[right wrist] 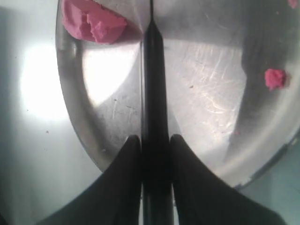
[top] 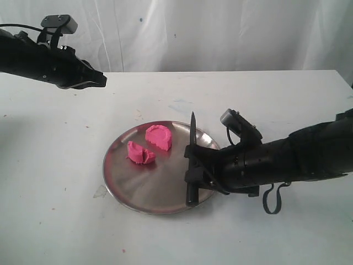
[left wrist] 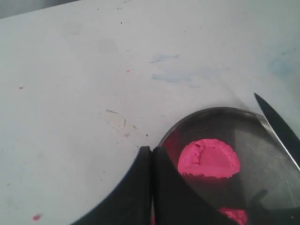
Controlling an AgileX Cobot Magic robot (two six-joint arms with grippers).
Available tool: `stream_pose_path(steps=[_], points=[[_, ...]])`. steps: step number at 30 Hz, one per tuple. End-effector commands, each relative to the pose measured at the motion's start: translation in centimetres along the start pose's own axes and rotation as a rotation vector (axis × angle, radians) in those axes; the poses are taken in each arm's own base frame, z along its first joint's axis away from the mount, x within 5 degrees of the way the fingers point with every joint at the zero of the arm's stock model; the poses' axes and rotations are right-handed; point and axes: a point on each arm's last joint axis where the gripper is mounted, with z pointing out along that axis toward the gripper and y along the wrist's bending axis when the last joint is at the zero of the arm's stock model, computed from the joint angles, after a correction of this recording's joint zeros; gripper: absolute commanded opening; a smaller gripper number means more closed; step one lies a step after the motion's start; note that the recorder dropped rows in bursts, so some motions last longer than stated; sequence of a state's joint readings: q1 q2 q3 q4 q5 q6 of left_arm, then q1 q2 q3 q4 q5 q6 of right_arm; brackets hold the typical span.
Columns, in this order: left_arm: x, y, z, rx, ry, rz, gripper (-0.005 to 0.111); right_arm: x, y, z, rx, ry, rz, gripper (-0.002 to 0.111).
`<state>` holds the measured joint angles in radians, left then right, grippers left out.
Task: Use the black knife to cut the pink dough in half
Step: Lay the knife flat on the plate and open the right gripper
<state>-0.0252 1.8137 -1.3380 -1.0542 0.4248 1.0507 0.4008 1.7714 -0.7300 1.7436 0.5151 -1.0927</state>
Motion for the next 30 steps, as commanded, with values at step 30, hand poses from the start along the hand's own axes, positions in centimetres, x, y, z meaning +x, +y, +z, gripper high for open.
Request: stream_pose_path(steps=[30], points=[[-0.2,-0.2,-0.3,0.009,-0.011,-0.007,0.0,-0.6,-2.2,2.6,0.095,0.02,0.005,0.024]])
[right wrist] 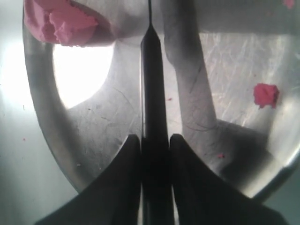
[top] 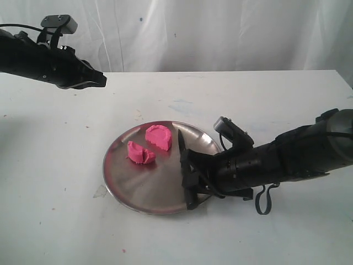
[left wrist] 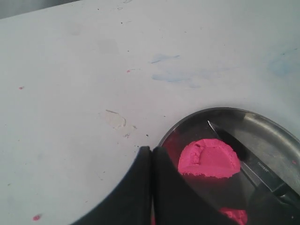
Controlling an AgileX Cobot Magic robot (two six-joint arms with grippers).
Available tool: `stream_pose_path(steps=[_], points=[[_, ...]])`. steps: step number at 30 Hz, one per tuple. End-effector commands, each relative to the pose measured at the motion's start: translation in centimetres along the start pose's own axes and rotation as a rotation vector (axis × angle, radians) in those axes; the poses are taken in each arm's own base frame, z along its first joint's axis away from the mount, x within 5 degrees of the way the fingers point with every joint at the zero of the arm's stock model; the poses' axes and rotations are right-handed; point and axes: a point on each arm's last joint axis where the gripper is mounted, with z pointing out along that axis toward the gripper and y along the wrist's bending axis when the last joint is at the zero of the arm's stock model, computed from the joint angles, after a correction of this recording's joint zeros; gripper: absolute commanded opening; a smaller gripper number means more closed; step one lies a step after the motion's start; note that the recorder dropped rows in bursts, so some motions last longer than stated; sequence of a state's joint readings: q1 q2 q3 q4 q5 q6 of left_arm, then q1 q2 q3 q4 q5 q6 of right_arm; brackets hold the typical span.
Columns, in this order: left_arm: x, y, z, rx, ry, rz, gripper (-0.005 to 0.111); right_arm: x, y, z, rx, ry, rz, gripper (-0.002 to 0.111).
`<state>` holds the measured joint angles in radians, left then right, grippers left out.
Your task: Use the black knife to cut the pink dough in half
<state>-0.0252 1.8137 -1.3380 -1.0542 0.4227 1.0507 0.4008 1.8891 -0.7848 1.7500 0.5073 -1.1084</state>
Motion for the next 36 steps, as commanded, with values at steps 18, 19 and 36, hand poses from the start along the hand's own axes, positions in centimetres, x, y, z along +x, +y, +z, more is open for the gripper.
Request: stream_pose_path(steps=[18,19,36], points=[[-0.2,-0.2,-0.3,0.011,-0.01,-0.007,0.0,-1.1,1.7,-2.9,0.027,-0.115,-0.135,0.044],[-0.2,-0.2,-0.3,0.013,-0.009,-0.007,0.0,-1.2,1.8,-3.2,0.037,-0.126,-0.149,0.044],[-0.2,-0.2,-0.3,0.011,-0.01,-0.007,0.0,1.0,3.8,-12.8,0.215,-0.38,-0.578,0.021]])
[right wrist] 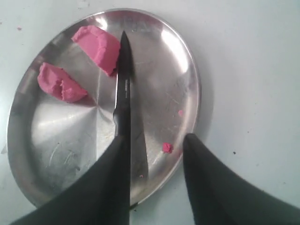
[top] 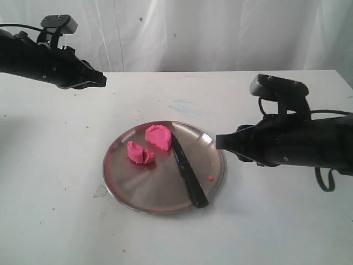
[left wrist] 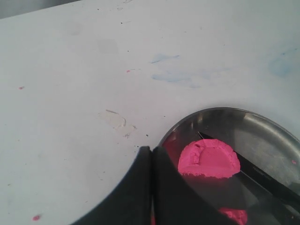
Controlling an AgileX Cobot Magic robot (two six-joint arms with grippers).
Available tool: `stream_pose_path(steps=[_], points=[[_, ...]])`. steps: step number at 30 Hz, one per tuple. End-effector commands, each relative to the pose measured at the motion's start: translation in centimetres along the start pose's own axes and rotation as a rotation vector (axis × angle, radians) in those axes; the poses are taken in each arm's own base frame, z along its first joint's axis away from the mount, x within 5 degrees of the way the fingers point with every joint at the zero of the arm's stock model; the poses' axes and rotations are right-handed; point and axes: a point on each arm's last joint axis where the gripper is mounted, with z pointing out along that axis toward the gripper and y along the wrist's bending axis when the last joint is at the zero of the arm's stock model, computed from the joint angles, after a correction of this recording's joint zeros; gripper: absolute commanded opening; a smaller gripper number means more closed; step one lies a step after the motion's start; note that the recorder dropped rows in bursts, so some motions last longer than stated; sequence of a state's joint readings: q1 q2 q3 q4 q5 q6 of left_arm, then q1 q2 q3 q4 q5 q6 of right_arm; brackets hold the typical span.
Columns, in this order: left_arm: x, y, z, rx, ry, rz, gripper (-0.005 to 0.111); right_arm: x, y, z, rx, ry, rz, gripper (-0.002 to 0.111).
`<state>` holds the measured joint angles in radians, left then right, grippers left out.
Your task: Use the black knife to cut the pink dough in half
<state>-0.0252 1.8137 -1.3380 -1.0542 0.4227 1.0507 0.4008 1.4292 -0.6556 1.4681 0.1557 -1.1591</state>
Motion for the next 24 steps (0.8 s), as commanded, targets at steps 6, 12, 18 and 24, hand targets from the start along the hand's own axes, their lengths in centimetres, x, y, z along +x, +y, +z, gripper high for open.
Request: stream_pose_path(steps=[6,12,18,24], points=[[-0.2,-0.2,-0.3,0.011,-0.01,-0.007,0.0,-0.2,1.6,-6.9,-0.065,-0.14,-0.309,0.0],[-0.2,-0.2,-0.3,0.011,-0.01,-0.007,0.0,0.2,3.3,-11.3,-0.194,-0.215,-0.4,0.0],[-0.2,-0.2,-0.3,0.013,-0.009,-0.007,0.0,1.3,4.6,-13.4,-0.331,-0.183,-0.457,0.0],[-0.2,-0.2,-0.3,0.013,-0.009,-0.007,0.0,3.3,4.3,-13.6,-0.353,-0.02,-0.663,0.0]])
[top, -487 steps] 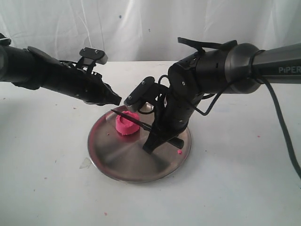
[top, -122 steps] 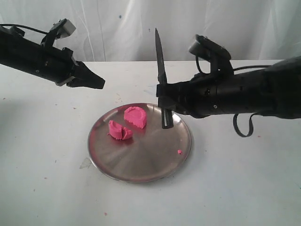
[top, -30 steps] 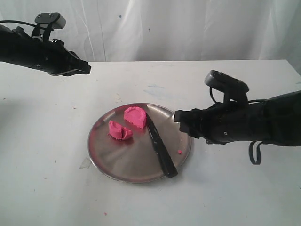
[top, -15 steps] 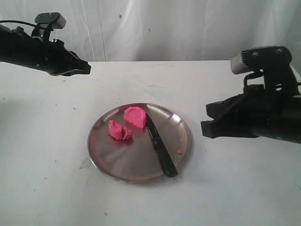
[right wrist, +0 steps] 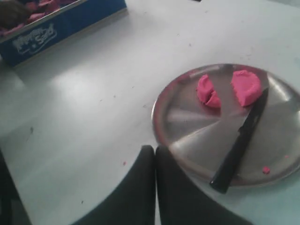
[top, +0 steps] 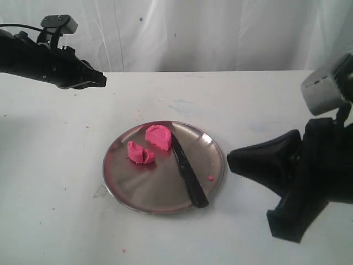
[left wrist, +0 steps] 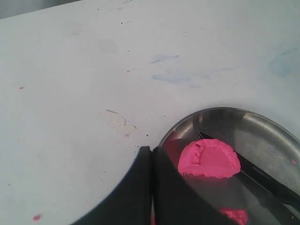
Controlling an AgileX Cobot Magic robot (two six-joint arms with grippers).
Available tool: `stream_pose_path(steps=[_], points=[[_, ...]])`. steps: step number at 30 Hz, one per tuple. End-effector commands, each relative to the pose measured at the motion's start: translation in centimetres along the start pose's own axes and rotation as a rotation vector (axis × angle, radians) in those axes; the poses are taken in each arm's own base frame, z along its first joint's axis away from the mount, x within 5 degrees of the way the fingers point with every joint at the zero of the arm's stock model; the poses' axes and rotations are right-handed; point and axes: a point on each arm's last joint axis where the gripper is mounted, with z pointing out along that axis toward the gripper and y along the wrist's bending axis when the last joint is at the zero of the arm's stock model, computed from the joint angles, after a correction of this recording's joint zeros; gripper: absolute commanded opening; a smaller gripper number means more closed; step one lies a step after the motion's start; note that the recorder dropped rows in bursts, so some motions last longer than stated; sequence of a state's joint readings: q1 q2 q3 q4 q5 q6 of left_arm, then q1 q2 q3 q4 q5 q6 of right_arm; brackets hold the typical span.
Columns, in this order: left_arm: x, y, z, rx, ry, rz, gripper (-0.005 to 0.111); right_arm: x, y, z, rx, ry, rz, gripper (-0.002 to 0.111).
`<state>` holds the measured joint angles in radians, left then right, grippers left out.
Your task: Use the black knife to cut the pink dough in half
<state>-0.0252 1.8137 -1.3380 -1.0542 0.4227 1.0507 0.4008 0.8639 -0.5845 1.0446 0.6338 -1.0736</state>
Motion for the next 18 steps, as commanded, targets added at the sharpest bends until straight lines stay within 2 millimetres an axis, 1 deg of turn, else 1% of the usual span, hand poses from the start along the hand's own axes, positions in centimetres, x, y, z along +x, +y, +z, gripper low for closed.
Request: stream_pose_path(steps=[1,2,5,10,14,18], points=[[-0.2,-0.2,-0.3,0.013,-0.009,-0.007,0.0,1.6,-0.1,-0.6,0.022,0.166,-0.219,0.0],[-0.2,-0.2,-0.3,0.013,-0.009,-0.007,0.0,2.0,0.0,-1.2,0.043,0.203,-0.301,0.0],[-0.2,-0.2,-0.3,0.013,-0.009,-0.007,0.0,2.1,0.5,-2.7,0.083,0.196,-0.395,0.0],[-0.2,-0.2,-0.3,0.011,-0.01,-0.007,0.0,2.3,1.6,-6.9,0.256,0.137,-0.645,0.0],[-0.2,-0.2,-0.3,0.011,-0.01,-0.007,0.0,2.5,2.3,-8.4,0.308,0.083,-0.698,0.0],[-0.2,-0.2,-0.3,0.011,-0.01,-0.007,0.0,2.5,2.9,-9.0,0.308,0.034,-0.692,0.0]])
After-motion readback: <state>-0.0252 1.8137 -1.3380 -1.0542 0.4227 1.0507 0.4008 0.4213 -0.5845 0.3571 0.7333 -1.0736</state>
